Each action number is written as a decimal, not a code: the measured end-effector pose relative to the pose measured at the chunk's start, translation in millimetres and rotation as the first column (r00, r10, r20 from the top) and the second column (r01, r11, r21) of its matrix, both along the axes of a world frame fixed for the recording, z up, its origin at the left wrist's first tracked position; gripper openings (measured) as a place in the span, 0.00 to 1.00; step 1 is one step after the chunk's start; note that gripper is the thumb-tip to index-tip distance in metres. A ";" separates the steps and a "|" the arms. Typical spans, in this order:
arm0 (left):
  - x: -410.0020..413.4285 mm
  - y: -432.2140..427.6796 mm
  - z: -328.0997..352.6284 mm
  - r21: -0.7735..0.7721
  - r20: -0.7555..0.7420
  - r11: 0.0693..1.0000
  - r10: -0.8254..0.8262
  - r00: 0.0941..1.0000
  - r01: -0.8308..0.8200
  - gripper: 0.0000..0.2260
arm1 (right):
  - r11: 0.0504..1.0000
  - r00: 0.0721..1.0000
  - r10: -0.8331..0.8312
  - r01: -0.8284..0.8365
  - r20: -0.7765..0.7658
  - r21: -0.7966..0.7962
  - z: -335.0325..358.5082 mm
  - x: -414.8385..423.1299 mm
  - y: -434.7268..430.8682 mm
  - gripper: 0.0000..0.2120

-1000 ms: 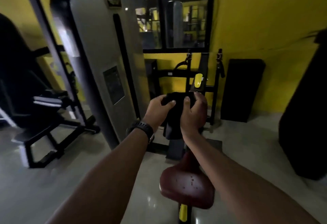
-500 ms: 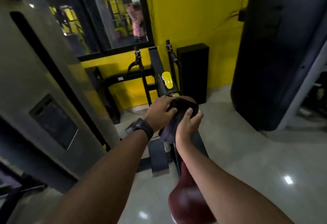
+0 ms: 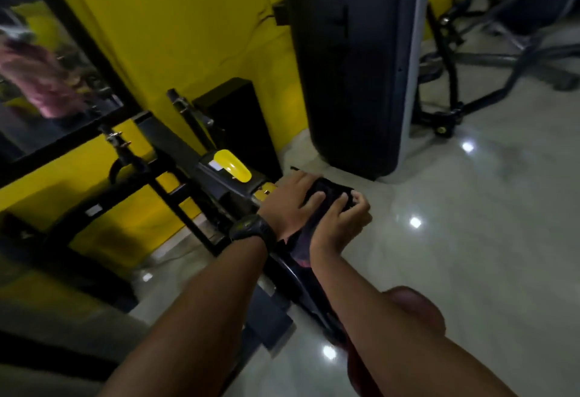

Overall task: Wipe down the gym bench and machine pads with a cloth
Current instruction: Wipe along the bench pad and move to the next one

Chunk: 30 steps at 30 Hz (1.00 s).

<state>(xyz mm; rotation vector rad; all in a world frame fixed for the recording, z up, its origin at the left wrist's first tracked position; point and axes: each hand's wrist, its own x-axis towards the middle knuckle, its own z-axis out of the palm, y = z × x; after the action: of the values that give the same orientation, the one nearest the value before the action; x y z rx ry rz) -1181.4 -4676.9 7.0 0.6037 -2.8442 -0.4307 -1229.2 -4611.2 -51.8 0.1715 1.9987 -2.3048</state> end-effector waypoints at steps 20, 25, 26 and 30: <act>-6.5 -37.1 -38.9 0.110 -0.254 0.937 -0.295 0.921 0.331 0.33 | 0.995 0.982 0.059 -0.043 -0.177 0.091 -26.8 48.0 -17.7 0.32; -7.2 -34.4 -46.5 0.074 -0.274 0.960 -0.241 0.931 0.270 0.35 | 0.997 0.994 0.069 -0.071 -0.081 -0.018 -43.1 32.9 -15.8 0.37; -7.0 -35.5 -47.1 0.077 -0.282 0.958 -0.244 0.928 0.275 0.35 | 0.997 0.998 0.056 -0.056 -0.008 -0.057 -48.7 35.7 -16.9 0.37; -6.6 -37.9 -48.2 0.053 -0.279 0.965 -0.234 0.931 0.258 0.29 | 0.990 0.986 0.075 -0.056 0.151 -0.130 -62.3 60.2 -12.1 0.28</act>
<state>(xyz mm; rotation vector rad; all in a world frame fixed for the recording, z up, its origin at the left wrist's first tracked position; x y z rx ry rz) -1188.0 -4714.8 -41.3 0.1802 -2.6528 -0.6314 -1169.0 -4623.3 -114.1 0.2631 1.7550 -2.2900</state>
